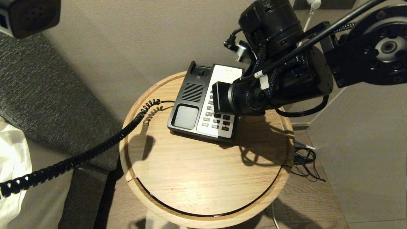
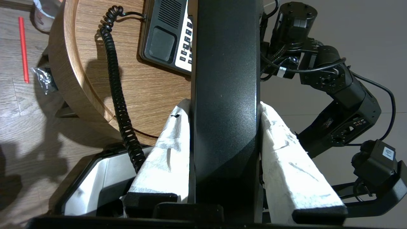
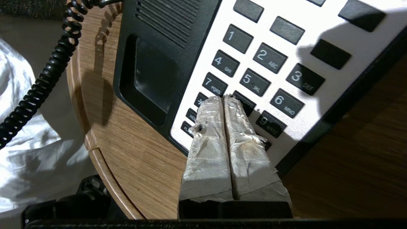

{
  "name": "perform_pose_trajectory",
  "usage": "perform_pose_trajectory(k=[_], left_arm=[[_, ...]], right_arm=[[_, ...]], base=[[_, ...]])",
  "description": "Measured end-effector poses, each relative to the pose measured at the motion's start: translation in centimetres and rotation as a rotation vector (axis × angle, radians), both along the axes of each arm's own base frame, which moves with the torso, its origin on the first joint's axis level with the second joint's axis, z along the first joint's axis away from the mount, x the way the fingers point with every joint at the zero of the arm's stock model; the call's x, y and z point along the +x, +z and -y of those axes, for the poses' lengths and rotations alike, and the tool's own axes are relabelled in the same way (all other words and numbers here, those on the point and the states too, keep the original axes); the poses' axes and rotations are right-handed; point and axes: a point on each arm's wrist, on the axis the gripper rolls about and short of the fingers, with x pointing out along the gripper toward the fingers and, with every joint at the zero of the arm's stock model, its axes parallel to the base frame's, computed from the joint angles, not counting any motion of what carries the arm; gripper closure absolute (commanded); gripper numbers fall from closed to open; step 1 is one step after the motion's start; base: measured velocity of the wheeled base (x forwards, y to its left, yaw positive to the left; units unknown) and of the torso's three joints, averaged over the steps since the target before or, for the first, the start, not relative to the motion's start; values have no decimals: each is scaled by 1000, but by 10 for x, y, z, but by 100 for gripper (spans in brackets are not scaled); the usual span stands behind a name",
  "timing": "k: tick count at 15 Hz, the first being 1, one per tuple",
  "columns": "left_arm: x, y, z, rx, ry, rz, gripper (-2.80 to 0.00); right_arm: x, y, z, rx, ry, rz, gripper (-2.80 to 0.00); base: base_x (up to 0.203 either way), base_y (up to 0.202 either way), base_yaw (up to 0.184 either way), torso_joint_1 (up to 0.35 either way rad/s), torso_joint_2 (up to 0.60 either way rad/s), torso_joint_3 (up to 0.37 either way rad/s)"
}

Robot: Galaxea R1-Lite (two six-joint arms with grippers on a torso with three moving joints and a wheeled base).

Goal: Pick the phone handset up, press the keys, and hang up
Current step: Dial the number

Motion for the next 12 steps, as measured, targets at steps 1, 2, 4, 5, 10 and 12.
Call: perform_pose_trajectory(k=[1, 2, 4, 5, 10, 12], left_arm=[[0, 0, 0, 0, 0, 0, 0], [0, 0, 0, 0, 0, 0, 0], [0, 0, 0, 0, 0, 0, 0], [0, 0, 0, 0, 0, 0, 0], [0, 0, 0, 0, 0, -1, 0], [0, -1, 0, 1, 0, -1, 0]], right_arm=[[1, -1, 1, -3, -2, -1, 0], [3, -1, 2, -3, -6, -1, 0], [5, -2, 3, -4, -14, -1, 0], [6, -1, 4, -4, -16, -1, 0], [4, 1, 5, 3, -17, 1, 0], [3, 3, 5, 7, -17, 4, 0]], base=[[0, 0, 0, 0, 0, 0], [0, 0, 0, 0, 0, 0], [0, 0, 0, 0, 0, 0], [0, 0, 0, 0, 0, 0], [0, 0, 0, 0, 0, 0], [0, 0, 0, 0, 0, 0]])
